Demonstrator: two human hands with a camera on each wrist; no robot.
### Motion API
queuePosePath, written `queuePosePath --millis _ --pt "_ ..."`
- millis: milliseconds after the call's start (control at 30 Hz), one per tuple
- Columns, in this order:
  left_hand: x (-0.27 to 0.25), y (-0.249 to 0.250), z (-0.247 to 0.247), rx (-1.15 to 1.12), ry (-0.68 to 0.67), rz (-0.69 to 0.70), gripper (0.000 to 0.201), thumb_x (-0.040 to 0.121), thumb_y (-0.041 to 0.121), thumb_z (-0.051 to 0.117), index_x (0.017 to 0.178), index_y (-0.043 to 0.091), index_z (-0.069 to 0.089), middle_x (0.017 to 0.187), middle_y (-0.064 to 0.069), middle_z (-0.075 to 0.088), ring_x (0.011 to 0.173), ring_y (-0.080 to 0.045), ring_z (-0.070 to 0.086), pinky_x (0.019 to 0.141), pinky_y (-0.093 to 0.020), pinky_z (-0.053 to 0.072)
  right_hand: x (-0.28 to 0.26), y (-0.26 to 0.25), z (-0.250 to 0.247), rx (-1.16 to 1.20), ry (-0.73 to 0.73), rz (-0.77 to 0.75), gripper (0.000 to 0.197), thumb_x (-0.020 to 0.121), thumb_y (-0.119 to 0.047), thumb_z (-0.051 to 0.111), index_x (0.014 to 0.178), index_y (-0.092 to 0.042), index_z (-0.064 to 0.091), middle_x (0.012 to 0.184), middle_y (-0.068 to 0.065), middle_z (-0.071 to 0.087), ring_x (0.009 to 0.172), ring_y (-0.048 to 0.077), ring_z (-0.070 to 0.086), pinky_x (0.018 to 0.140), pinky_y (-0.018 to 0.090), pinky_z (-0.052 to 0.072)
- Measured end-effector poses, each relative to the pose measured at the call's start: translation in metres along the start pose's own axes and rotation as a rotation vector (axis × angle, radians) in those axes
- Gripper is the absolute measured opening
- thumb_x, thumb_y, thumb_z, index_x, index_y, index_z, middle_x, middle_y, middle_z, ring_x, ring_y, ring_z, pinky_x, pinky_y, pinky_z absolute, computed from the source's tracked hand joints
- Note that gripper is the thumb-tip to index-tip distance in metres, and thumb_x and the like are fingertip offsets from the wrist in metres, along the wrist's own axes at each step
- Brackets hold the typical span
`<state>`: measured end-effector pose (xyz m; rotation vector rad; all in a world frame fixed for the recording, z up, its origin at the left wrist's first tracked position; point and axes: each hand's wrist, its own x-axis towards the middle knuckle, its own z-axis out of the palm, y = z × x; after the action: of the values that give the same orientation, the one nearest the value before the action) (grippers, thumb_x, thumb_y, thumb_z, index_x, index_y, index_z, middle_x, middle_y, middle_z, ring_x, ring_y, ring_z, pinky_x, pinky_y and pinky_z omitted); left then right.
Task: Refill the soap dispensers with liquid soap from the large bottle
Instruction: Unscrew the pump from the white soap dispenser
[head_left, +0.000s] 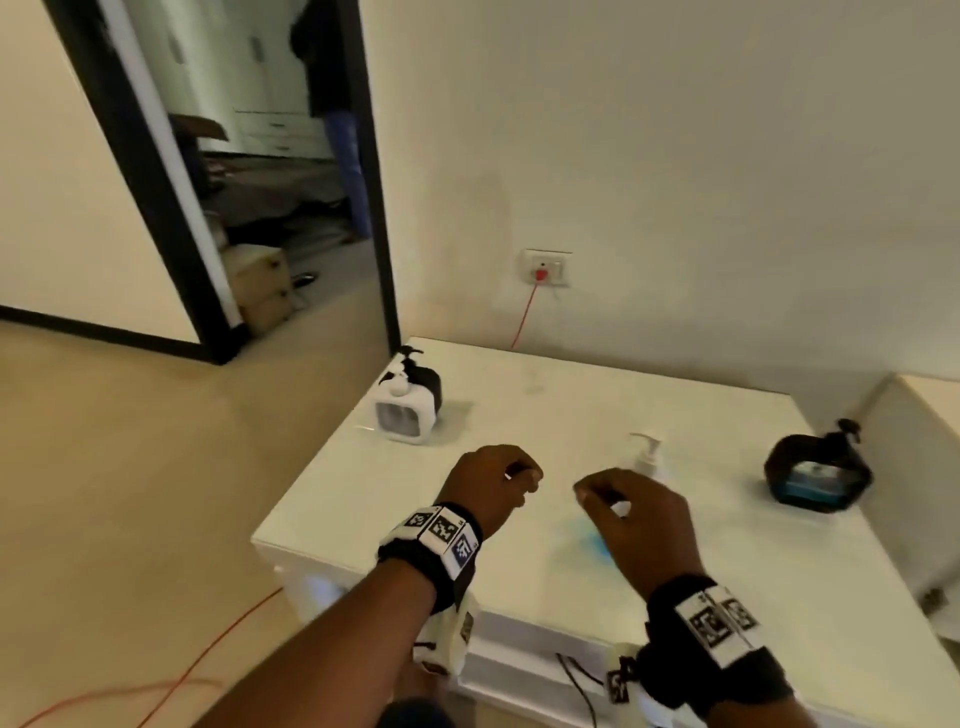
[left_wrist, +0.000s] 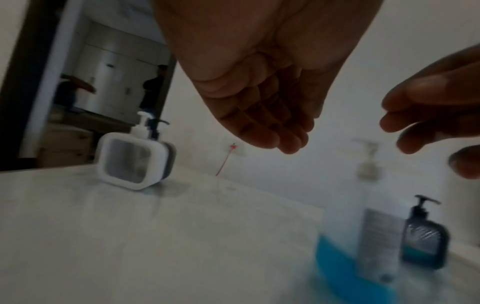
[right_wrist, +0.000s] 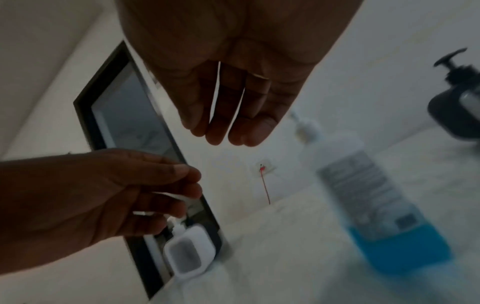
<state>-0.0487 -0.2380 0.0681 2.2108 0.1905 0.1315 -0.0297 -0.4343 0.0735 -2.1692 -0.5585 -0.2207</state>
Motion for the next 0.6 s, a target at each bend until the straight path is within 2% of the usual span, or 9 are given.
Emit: queuePosePath --millis 100,167,233,300,367,500,600 --pt "0.0 -0.047 -0.016 0.033 0.064 -0.112 0.011 0.098 0.018 0.065 0.091 0.024 0.072 0.089 0.007 0.074 0.077 -0.017 0.073 0.081 -0.028 0.055 -0.003 -0.007 0.048 0.039 -0.132 0.01 0.01 0.088 -0.022 0.072 0.087 -0.032 0.073 0.083 -0.02 0.07 0.081 -0.005 0.062 0.067 0.007 0.04" --pt "0.008 -0.074 -0.024 0.061 0.137 -0.16 0.008 0.097 0.019 0.067 0.103 0.022 0.072 0.096 0.006 0.072 0.086 -0.017 0.069 0.089 -0.032 0.054 -0.002 -0.006 0.07 0.06 -0.191 0.016 0.01 0.089 -0.024 0.071 0.088 -0.034 0.072 0.085 -0.022 0.069 0.083 -0.006 0.061 0.067 0.007 0.04" --pt "0.024 -0.098 -0.035 0.118 0.222 -0.208 0.029 0.095 0.022 0.07 0.124 0.02 0.065 0.112 0.003 0.067 0.105 -0.02 0.064 0.099 -0.035 0.049 -0.003 -0.002 0.085 0.09 -0.214 0.013 0.014 0.089 -0.024 0.071 0.087 -0.038 0.07 0.084 -0.025 0.068 0.087 -0.008 0.061 0.067 0.006 0.041" --pt "0.049 -0.122 -0.051 0.227 0.299 -0.252 0.054 0.094 0.027 0.073 0.143 0.015 0.052 0.136 -0.006 0.059 0.127 -0.028 0.056 0.109 -0.038 0.041 -0.006 0.006 0.102 0.113 -0.252 0.019 0.019 0.088 -0.023 0.072 0.085 -0.041 0.069 0.084 -0.03 0.067 0.087 -0.008 0.061 0.067 0.008 0.043" --pt "0.075 -0.14 -0.066 0.327 0.354 -0.275 0.077 0.091 0.031 0.076 0.154 0.01 0.037 0.152 -0.013 0.046 0.139 -0.033 0.045 0.114 -0.041 0.037 -0.009 0.011 0.114 0.124 -0.293 0.032 0.021 0.088 -0.023 0.071 0.084 -0.043 0.069 0.09 -0.037 0.064 0.087 -0.008 0.062 0.067 0.01 0.043" --pt "0.117 -0.165 -0.083 0.403 0.382 -0.316 0.107 0.083 0.031 0.085 0.163 0.011 0.016 0.167 -0.01 0.025 0.148 -0.035 0.032 0.115 -0.047 0.037 -0.013 0.017 0.126 0.168 -0.368 0.053 0.021 0.088 -0.024 0.071 0.083 -0.045 0.069 0.091 -0.037 0.063 0.089 -0.007 0.061 0.067 0.011 0.046" --pt "0.138 -0.181 -0.093 0.336 0.375 -0.349 0.118 0.078 0.03 0.09 0.164 0.014 0.011 0.17 -0.006 0.019 0.153 -0.031 0.028 0.119 -0.044 0.032 -0.013 0.019 0.129 0.187 -0.377 0.046 0.029 0.085 -0.02 0.075 0.084 -0.047 0.068 0.093 -0.034 0.065 0.088 -0.005 0.063 0.064 0.013 0.049"
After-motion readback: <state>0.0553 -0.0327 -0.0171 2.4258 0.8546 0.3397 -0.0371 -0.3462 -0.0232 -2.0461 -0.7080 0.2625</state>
